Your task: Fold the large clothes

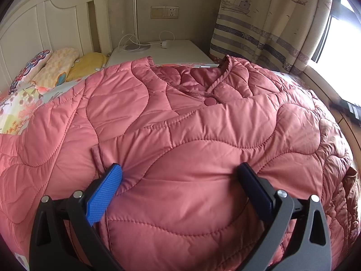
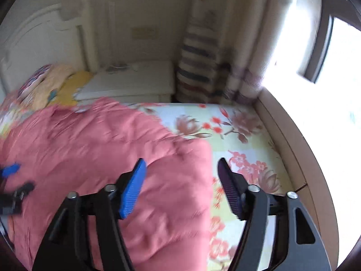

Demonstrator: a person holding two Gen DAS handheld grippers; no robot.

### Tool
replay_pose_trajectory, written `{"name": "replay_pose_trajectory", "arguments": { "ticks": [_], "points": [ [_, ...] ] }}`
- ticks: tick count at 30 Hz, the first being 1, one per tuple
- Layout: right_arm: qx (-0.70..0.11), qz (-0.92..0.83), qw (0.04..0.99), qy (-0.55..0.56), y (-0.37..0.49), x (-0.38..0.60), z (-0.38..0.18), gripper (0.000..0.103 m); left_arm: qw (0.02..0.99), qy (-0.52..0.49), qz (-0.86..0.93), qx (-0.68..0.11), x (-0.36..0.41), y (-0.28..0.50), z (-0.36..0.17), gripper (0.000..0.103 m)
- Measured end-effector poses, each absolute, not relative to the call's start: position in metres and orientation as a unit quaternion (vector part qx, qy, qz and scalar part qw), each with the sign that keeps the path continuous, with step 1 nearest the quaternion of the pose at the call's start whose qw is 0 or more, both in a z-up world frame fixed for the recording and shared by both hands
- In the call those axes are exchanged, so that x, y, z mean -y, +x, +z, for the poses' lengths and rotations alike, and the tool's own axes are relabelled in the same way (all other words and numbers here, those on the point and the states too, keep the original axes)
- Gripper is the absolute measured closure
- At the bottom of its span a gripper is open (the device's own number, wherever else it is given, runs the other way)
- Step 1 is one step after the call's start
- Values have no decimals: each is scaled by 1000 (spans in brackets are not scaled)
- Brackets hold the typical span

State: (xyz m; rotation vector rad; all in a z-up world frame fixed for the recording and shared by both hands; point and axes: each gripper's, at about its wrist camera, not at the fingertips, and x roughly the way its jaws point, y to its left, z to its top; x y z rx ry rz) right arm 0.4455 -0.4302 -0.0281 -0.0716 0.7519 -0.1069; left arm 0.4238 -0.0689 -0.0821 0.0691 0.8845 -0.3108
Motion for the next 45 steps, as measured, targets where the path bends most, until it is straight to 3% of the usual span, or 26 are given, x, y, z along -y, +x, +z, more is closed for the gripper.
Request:
{"name": "replay_pose_trajectory", "arguments": {
  "ticks": [4, 11, 14, 17, 19, 23, 26, 28, 29, 34, 36, 38, 41, 45],
  "points": [
    [-437, -17, 897, -65, 427, 406, -69, 22, 892, 33, -150, -426, 69, 424, -82, 2],
    [-381, -22, 924, 15, 386, 392, -33, 18, 892, 32, -149, -426, 69, 424, -82, 2],
    [-367, -8, 930, -33, 379, 349, -33, 16, 894, 30, -147, -423, 68, 423, -81, 2],
    [-409, -19, 910, -61, 402, 322, -64, 17, 905, 20, -125, -406, 53, 409, -70, 2],
    [-419, -37, 904, -72, 410, 321, -84, 12, 917, -28, -121, -379, 16, 385, -52, 3],
    [-408, -24, 911, -55, 406, 329, -84, 11, 919, -186, -96, -334, -100, 338, -33, 2],
    [-407, -23, 912, -52, 403, 331, -83, 11, 887, -360, 19, -289, -229, 294, -50, 2],
    [-405, -25, 913, -53, 404, 327, -84, 11, 861, -422, 89, -268, -288, 274, -64, 3],
    [-405, -24, 913, -51, 404, 327, -84, 11, 844, -454, 128, -253, -321, 262, -72, 10],
    [-405, -19, 913, -45, 407, 329, -85, 11, 842, -450, 178, -239, -375, 269, -65, 15],
    [-404, -19, 913, -44, 406, 329, -85, 11, 838, -454, 182, -240, -383, 285, -65, 25],
    [-404, -17, 914, -41, 406, 330, -84, 11, 827, -469, 177, -254, -387, 298, -68, 96],
    [-403, -12, 915, -33, 404, 331, -84, 11, 831, -474, 189, -220, -372, 302, -45, 96],
    [-380, 7, 925, 5, 398, 342, -77, 11, 901, -383, 128, -157, -287, 308, 37, 96]
  ]
}}
